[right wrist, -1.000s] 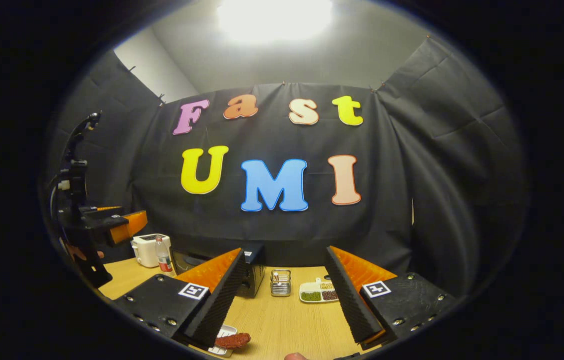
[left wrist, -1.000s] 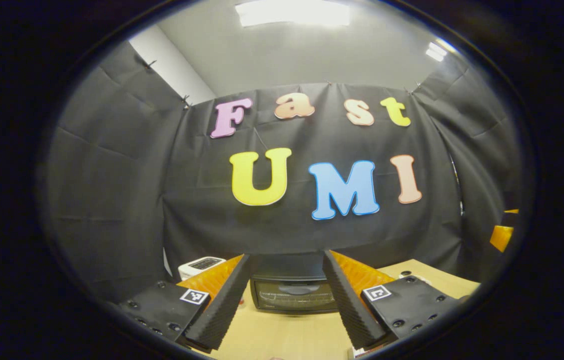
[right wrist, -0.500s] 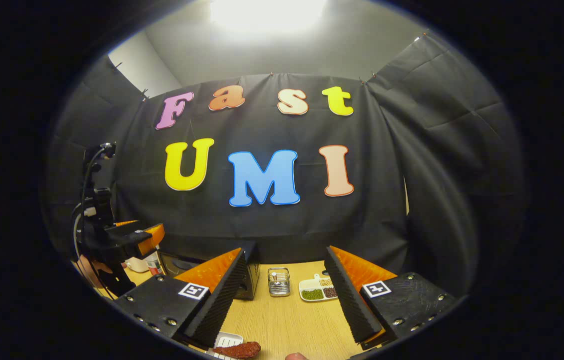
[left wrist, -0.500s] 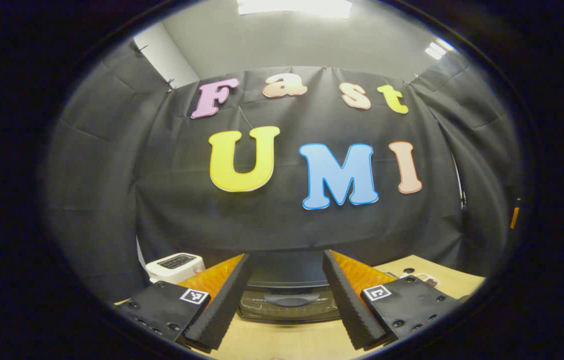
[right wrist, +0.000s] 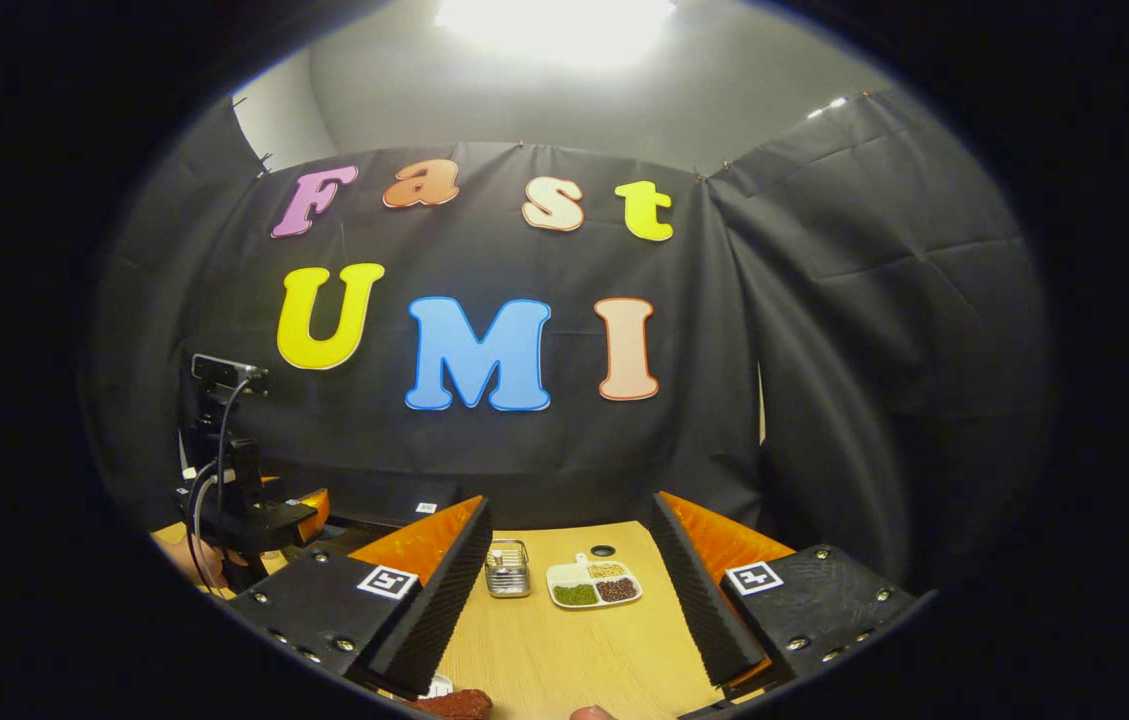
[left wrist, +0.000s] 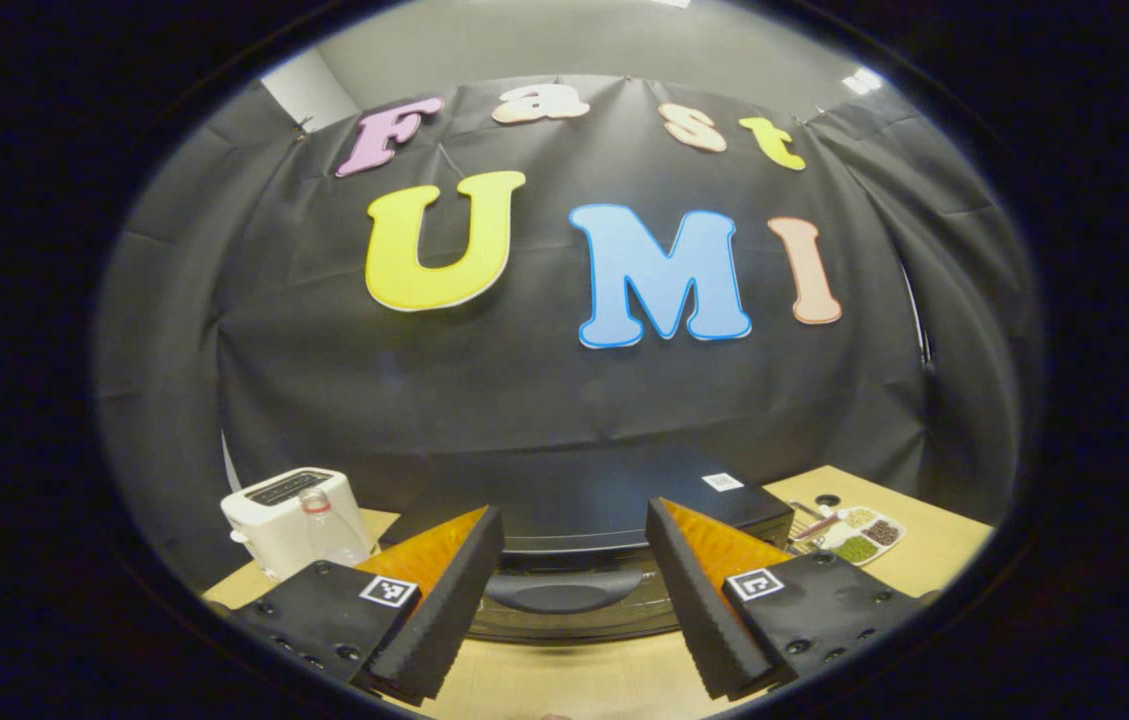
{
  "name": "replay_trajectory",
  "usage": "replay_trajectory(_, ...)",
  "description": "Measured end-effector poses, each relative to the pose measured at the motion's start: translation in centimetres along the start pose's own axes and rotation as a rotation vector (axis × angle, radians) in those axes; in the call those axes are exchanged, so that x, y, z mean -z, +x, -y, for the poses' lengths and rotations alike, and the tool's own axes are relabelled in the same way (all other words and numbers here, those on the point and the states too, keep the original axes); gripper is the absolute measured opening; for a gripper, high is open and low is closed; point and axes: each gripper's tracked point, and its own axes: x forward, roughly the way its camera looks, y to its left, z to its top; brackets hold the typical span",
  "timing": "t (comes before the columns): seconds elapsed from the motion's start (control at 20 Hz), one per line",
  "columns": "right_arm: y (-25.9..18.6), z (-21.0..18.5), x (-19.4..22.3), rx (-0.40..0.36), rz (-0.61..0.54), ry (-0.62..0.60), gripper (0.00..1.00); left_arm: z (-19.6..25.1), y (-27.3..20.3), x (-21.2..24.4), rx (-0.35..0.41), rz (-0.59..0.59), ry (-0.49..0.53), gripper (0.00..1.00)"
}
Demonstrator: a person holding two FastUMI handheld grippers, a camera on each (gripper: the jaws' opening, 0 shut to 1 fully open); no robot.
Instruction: Open the electric oven with the left hand, put the food in, and close the electric oven.
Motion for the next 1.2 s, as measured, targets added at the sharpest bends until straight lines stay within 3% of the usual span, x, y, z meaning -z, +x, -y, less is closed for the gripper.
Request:
replay_trajectory(0.05, -0.1, 0.0, 0.2, 0.009, -0.006, -0.005, 0.96, 0.0, 0.8, 0.8, 0.002, -0.015, 0.004, 0.92)
replay_trajectory(0.15, -0.2, -0.1, 0.3, 0.017, -0.018, -0.024, 0.96, 0.0, 2.1, 2.2, 0.004, -0.039, 0.002, 1.00)
replay_trajectory(0.35, -0.3, -0.3, -0.2, 0.029, -0.016, -0.057, 0.96, -0.3, 3.5, 4.9, -0.007, -0.093, -0.011, 1.00)
replay_trajectory(0.4, -0.3, -0.3, -0.4, 0.030, -0.014, -0.063, 0.96, -0.4, 3.3, 5.1, -0.009, -0.095, -0.026, 0.97)
replay_trajectory(0.55, -0.5, -0.5, -0.3, 0.024, -0.017, -0.076, 0.96, -0.4, 3.4, 5.0, -0.013, -0.068, -0.029, 1.00)
replay_trajectory(0.7, -0.5, -0.5, -0.4, 0.018, -0.015, -0.079, 0.96, -0.2, 2.5, 5.4, -0.013, -0.075, -0.036, 1.00)
replay_trajectory(0.75, -0.6, -0.6, -0.4, 0.014, -0.013, -0.078, 0.96, -0.2, 2.0, 5.3, -0.013, -0.066, -0.034, 0.92)
replay_trajectory(0.8, -0.7, -0.7, -0.5, 0.008, -0.013, -0.079, 0.96, -0.2, 1.5, 5.5, -0.013, -0.070, -0.029, 1.00)
replay_trajectory(0.85, -0.7, -0.8, -0.4, 0.002, -0.014, -0.080, 0.92, -0.1, 0.9, 5.7, -0.013, -0.065, -0.028, 0.92)
replay_trajectory(0.9, -0.7, -0.9, -0.4, -0.006, -0.014, -0.080, 0.96, -0.1, 0.4, 5.9, -0.013, -0.070, -0.030, 1.00)
replay_trajectory(0.95, -0.7, -1.1, -0.3, -0.014, -0.014, -0.080, 0.96, 0.0, -0.2, 6.2, -0.013, -0.075, -0.032, 0.92)
replay_trajectory(1.05, -0.8, -1.3, -0.3, -0.030, -0.013, -0.076, 0.96, 0.1, -1.4, 6.8, -0.014, -0.092, -0.031, 1.00)
replay_trajectory(1.1, -0.9, -1.5, -0.3, -0.041, -0.014, -0.073, 0.96, 0.2, -1.9, 7.0, -0.014, -0.098, -0.027, 0.97)
replay_trajectory(1.2, -0.8, -1.7, -0.2, -0.060, -0.016, -0.071, 0.96, 0.7, -2.8, 8.0, -0.005, -0.124, -0.027, 1.00)
